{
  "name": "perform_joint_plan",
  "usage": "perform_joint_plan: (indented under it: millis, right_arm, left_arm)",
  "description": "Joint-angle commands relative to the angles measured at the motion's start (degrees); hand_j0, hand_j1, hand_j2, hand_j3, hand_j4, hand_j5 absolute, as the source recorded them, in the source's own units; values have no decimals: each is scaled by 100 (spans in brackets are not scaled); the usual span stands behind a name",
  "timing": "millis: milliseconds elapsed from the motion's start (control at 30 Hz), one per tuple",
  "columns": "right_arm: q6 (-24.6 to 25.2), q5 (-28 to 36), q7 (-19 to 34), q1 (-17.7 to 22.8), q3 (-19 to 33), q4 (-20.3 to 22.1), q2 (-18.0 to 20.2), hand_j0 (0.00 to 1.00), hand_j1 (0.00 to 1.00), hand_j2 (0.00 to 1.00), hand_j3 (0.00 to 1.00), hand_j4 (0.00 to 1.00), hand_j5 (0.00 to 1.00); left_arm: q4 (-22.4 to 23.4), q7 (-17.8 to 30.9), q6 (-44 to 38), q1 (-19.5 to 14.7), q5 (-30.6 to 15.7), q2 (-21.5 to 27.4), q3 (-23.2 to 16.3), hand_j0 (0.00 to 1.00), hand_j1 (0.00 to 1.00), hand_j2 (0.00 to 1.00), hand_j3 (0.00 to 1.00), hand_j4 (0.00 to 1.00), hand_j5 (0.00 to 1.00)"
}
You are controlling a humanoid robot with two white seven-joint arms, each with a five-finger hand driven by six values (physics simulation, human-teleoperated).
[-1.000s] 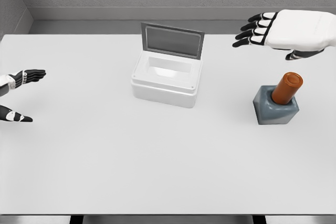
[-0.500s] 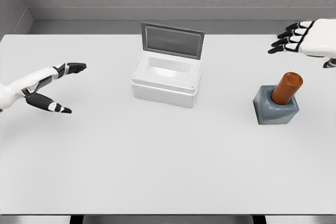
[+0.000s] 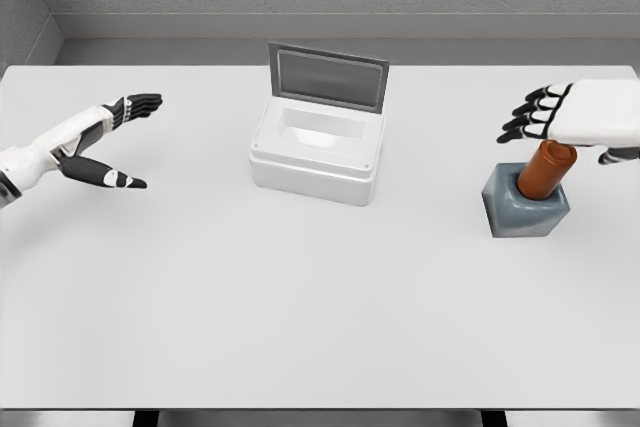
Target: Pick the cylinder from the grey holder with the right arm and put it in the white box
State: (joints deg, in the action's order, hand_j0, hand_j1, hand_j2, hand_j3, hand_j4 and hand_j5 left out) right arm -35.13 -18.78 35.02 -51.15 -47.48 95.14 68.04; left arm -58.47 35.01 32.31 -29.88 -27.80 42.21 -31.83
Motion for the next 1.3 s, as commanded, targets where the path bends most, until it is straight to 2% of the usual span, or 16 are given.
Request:
perform_joint_plan:
  millis: [0,67,500,1267]
  right_arm:
    - [13,15,-2,0,-103,-100,-27,100,100,100,100,100,100]
    - [13,15,-2,0,-138,-320,-177,100,100,100,100,100,100]
    - [13,-126,-2,-9,-305,-645,-441,100,100,100,100,100,100]
    - [13,-161,-2,-35,-516,-777,-537,100,100,100,100,100,100]
  left_arm:
    - [11,-1,-14,0,-24,7,10,100,100,100,100,100,100]
    - [11,-1,-14,0,-32,-2,10,100,100,100,100,100,100]
    - [-32,-1,-14,18,-24,-11,-7,100,100,100,100,100,100]
    - [-15,-1,-5,26,-24,-55,-16,100,100,100,100,100,100]
